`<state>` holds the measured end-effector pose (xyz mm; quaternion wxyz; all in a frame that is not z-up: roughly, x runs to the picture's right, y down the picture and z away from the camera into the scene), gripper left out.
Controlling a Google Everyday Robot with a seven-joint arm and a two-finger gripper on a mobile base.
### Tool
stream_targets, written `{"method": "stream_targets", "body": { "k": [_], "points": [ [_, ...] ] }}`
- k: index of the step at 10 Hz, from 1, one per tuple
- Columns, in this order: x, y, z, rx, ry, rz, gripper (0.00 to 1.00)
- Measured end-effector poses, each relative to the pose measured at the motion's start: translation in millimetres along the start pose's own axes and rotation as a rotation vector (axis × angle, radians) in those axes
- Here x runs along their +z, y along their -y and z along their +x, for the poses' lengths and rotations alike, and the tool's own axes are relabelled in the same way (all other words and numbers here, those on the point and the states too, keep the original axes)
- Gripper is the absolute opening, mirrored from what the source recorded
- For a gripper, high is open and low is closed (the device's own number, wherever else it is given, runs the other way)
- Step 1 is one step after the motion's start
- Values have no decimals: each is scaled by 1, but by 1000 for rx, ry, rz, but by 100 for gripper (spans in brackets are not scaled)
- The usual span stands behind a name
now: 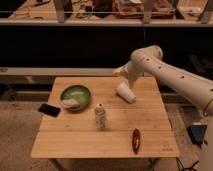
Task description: Pick up the ceramic bowl
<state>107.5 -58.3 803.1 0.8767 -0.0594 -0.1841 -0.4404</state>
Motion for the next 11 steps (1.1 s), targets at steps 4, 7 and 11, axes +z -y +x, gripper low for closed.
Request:
{"method": "stream_targets", "body": {
  "k": [4, 7, 11],
  "points": [
    [0, 0, 0, 0, 0, 0, 72],
    [0, 0, 0, 0, 0, 0, 72],
    [16, 13, -15, -48, 65, 38, 72]
  ]
}}
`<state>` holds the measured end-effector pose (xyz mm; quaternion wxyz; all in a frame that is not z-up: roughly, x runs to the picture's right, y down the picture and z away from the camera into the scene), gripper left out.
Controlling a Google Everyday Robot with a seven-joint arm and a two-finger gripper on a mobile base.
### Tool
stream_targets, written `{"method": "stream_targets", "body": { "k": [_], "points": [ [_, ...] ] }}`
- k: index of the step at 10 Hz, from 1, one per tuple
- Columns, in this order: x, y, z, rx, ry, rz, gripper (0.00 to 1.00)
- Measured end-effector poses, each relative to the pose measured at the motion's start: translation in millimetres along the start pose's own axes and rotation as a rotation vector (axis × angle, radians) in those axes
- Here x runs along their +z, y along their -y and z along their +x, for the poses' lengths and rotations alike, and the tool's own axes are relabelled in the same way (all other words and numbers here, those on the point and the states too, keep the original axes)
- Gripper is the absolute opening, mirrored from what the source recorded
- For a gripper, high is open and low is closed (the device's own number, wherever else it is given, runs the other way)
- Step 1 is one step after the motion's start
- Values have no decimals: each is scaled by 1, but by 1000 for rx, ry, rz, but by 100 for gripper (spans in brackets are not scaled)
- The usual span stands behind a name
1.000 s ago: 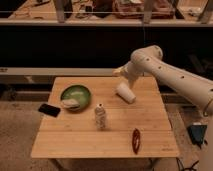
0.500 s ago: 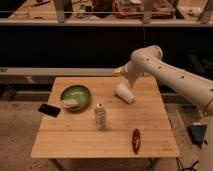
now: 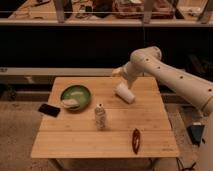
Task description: Pick up the ceramic bowl
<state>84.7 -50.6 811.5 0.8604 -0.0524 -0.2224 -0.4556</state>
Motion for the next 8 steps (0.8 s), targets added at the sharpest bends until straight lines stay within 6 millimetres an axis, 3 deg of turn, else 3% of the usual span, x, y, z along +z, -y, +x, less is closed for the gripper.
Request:
{"method": "stream_targets", "body": {
  "k": [3, 8],
  "points": [
    [39, 28, -34, -159, 145, 50, 72],
    [85, 61, -33, -290, 200, 140, 72]
  ]
}}
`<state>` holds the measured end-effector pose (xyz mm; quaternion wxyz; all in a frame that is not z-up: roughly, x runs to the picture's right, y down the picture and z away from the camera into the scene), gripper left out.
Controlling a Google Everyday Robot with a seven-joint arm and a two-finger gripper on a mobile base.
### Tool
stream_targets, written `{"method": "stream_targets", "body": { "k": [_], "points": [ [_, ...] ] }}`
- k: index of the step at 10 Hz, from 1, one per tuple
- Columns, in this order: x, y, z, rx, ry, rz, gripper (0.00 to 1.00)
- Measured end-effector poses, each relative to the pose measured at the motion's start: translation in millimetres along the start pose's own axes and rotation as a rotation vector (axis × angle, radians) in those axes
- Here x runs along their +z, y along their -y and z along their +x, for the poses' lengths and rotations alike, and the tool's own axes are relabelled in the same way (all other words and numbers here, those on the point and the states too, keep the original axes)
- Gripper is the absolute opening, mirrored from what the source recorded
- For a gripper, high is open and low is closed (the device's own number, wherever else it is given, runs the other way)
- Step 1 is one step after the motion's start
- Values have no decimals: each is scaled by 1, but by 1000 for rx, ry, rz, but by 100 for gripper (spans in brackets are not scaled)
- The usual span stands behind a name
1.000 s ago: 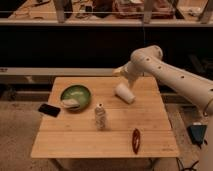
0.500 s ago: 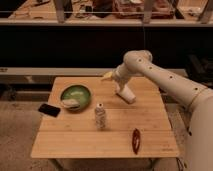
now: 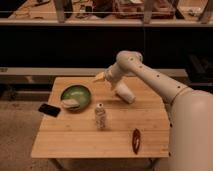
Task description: Pick up the ceramic bowl
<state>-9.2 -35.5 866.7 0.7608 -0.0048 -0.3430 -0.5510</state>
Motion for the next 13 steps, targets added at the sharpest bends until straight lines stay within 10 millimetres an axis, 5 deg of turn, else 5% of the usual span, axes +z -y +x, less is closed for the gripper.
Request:
{"method": "stream_targets", "body": {
  "k": [5, 11, 13],
  "points": [
    [48, -6, -11, 24, 52, 34, 72],
    [99, 16, -35, -16, 149, 44, 72],
    [107, 20, -36, -19, 164, 46, 60]
  ]
}}
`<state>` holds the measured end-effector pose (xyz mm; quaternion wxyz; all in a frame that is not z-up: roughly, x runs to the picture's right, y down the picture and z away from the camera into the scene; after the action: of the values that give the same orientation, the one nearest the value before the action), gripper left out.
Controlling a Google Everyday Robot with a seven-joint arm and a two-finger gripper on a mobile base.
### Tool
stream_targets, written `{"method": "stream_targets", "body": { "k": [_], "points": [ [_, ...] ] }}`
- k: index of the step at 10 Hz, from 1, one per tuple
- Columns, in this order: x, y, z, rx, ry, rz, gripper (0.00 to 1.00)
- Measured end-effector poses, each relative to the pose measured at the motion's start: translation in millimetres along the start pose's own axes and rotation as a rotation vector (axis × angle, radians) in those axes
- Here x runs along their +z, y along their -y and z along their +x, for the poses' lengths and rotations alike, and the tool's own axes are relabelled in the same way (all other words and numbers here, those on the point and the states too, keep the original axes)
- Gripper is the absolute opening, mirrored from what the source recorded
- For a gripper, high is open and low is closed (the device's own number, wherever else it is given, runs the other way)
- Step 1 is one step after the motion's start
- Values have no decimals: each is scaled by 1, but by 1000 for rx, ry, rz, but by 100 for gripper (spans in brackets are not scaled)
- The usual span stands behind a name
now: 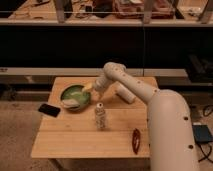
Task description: Pick up the ceramic bowl
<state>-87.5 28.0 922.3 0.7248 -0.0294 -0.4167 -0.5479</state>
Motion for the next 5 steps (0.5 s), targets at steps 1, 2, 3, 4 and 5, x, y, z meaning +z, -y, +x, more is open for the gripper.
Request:
{"method": "stream_targets", "body": {
  "k": [1, 2, 3, 4, 5],
  "points": [
    [4, 1, 1, 0, 6, -1, 52],
    [7, 4, 3, 0, 10, 0, 50],
    [8, 4, 4, 1, 13, 1, 50],
    [10, 4, 6, 2, 15, -2, 50],
    [12, 3, 7, 0, 16, -9, 50]
  ]
}}
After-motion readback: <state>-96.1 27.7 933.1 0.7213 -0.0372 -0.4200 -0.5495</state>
